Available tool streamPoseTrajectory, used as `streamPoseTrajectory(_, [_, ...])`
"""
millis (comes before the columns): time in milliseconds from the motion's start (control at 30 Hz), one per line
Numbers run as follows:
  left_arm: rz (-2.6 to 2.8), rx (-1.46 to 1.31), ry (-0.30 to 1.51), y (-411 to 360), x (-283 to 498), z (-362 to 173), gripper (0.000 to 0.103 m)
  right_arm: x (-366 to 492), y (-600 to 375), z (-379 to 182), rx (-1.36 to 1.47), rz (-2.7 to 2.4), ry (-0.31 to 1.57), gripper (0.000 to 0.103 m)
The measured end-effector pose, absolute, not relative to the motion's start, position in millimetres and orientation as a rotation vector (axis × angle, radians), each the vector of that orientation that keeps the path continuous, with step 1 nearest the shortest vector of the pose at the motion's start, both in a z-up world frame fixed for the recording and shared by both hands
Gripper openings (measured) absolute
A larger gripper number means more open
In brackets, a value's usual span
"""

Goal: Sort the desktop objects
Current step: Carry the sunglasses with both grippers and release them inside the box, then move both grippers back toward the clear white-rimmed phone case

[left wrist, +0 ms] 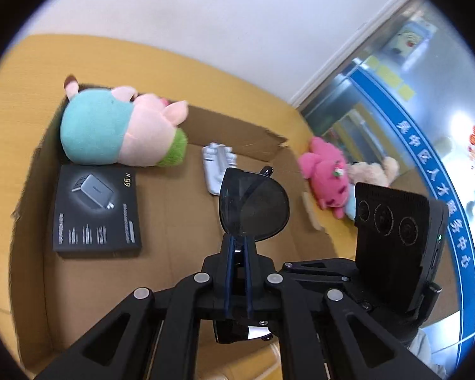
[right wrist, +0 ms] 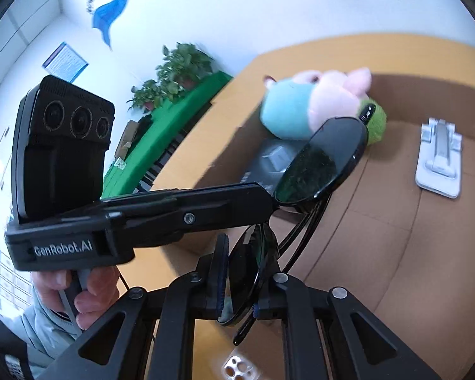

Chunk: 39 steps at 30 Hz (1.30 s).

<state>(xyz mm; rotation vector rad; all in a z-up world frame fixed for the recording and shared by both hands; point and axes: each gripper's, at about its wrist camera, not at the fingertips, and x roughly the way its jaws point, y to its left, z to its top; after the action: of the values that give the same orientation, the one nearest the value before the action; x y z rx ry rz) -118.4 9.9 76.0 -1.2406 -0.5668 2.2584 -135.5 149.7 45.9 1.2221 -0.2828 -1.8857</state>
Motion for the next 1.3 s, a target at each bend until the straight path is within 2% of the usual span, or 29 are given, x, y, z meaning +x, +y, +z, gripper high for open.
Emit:
streamPoseTrajectory(100, [2.236, -1.298, -0.609, 6.1, -144.9, 54.1, 0.005, -166.4, 148.3, 25.9, 1.288, -1.836, -0.319, 0.01])
streamPoseTrajectory(400, [2.181, -1.483, -0.542, 13.6, -201.6, 4.7, 0.005, -229.0, 141.7, -35.7, 1.501, -1.726, -0.361, 0.011])
streamPoseTrajectory(600, [2.171, -1.584, -0.478, 26.5, -214.4, -12.0, 0.005, -244.3, 152.5, -64.8, 1.597, -1.701, -0.443, 0.022])
streamPoseTrajectory(633, [2.176, -1.598, -0.455, 29.3, -216.1, -13.6, 0.005, -242.8, 154.1, -63.0, 1.6, -1.717, -0.435, 0.025])
streamPoseTrajectory(700, [2.193, -1.621, -0.409, 35.5, -217.2, -13.1, 0.005, -239.2, 156.2, -58.5, 1.602, -1.725, -0.425, 0.038])
streamPoseTrajectory(767, [2.187, -1.641, -0.39, 40.0, -218.5, -11.8, 0.005, -234.8, 158.9, -50.9, 1.601, -1.758, -0.393, 0.07])
streamPoseTrajectory(833, [2.202, -1.662, -0.331, 46.0, -217.8, -11.9, 0.005, -228.7, 163.2, -41.2, 1.606, -1.856, -0.319, 0.089])
streamPoseTrajectory(1033, [2.185, -1.685, -0.313, 50.7, -212.9, -14.1, 0.005, -201.9, 178.2, -15.1, 1.513, -1.949, -0.27, 0.089])
streamPoseTrajectory(1167, [2.185, -1.664, -0.331, 45.2, -209.9, -8.7, 0.005, -185.1, 186.3, -1.0, 1.453, -2.087, -0.121, 0.089])
streamPoseTrajectory(1233, [2.177, -1.663, -0.345, 45.6, -211.5, -7.8, 0.005, -190.0, 188.1, -10.8, 1.499, -2.095, -0.104, 0.088])
streamPoseTrajectory(1300, [2.178, -1.668, -0.339, 50.8, -214.4, -8.5, 0.005, -200.4, 178.5, -20.9, 1.539, -2.049, -0.093, 0.07])
